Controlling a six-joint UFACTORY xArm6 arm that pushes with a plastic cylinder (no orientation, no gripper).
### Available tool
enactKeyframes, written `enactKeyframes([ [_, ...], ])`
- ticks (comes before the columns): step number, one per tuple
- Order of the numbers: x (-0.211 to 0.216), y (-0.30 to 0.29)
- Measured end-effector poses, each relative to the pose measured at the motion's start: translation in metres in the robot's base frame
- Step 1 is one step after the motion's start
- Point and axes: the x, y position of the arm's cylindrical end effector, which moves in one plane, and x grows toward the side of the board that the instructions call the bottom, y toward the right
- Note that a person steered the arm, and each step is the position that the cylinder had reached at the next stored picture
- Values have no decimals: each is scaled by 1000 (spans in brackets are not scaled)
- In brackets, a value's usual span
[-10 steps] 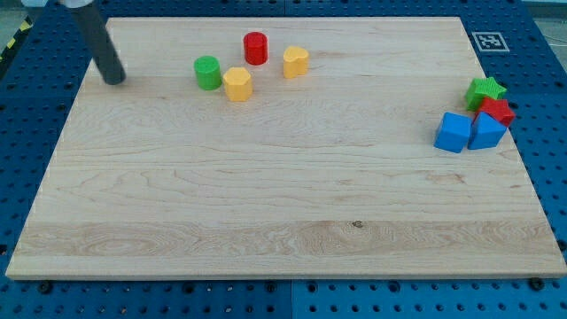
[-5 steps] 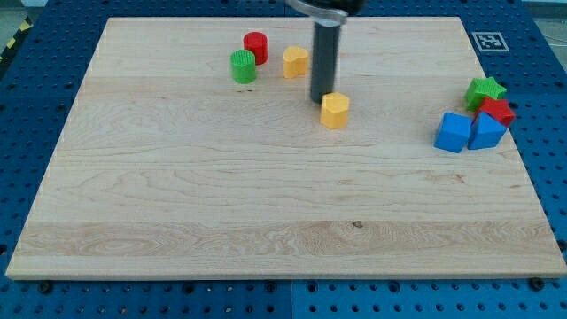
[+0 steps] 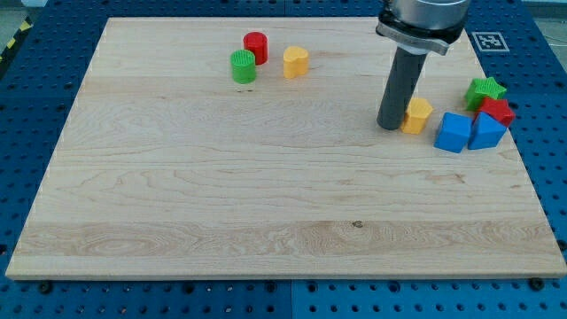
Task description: Move yellow hexagon left to the green star
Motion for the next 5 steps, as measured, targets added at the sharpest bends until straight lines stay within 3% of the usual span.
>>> enactKeyframes([
  [2,-18,-40],
  [4,-18,23],
  [5,-16,4],
])
